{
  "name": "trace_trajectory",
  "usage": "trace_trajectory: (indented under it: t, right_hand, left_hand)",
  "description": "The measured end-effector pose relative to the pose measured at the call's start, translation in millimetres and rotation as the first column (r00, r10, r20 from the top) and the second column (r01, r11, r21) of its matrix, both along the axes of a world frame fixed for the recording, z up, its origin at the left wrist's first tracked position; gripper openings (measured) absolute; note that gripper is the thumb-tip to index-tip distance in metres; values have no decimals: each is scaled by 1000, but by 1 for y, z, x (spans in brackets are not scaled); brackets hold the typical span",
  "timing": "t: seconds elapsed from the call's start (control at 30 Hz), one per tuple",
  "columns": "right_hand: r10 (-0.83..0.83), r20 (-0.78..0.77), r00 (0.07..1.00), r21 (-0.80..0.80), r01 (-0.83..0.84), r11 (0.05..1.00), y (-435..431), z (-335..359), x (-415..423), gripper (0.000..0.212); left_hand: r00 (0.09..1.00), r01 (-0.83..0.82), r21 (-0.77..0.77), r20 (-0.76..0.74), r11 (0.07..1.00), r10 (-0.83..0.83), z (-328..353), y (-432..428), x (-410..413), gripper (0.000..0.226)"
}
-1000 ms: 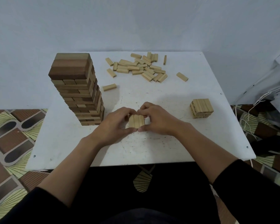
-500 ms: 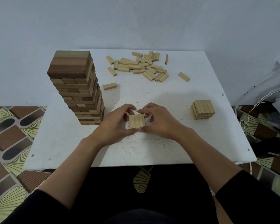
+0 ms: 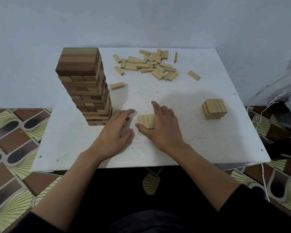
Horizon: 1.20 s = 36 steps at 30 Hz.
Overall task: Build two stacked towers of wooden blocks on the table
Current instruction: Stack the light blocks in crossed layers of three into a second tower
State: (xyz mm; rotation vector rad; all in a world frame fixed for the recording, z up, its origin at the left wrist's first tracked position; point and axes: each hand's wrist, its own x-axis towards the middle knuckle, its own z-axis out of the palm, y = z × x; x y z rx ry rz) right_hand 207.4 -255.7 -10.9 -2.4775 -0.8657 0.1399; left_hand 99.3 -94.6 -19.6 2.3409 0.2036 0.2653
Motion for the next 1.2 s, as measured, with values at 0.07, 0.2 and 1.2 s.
trace_trajectory:
  t: [0.07, 0.2, 1.2]
  right_hand:
    - [-25, 69, 997, -38, 28, 999, 7, -4, -6, 97]
    - [-54, 75, 996, -19, 56, 998, 12, -8, -8, 96]
    - [228, -153, 962, 10, -229, 973, -51, -13, 16, 61]
  left_hand:
    - [1000, -14, -19, 17, 1000, 15, -1, -2, -1, 58]
    - [997, -58, -51, 48, 997, 60, -2, -5, -2, 56]
    - [965, -24, 540, -208, 841, 161, -16, -48, 3, 63]
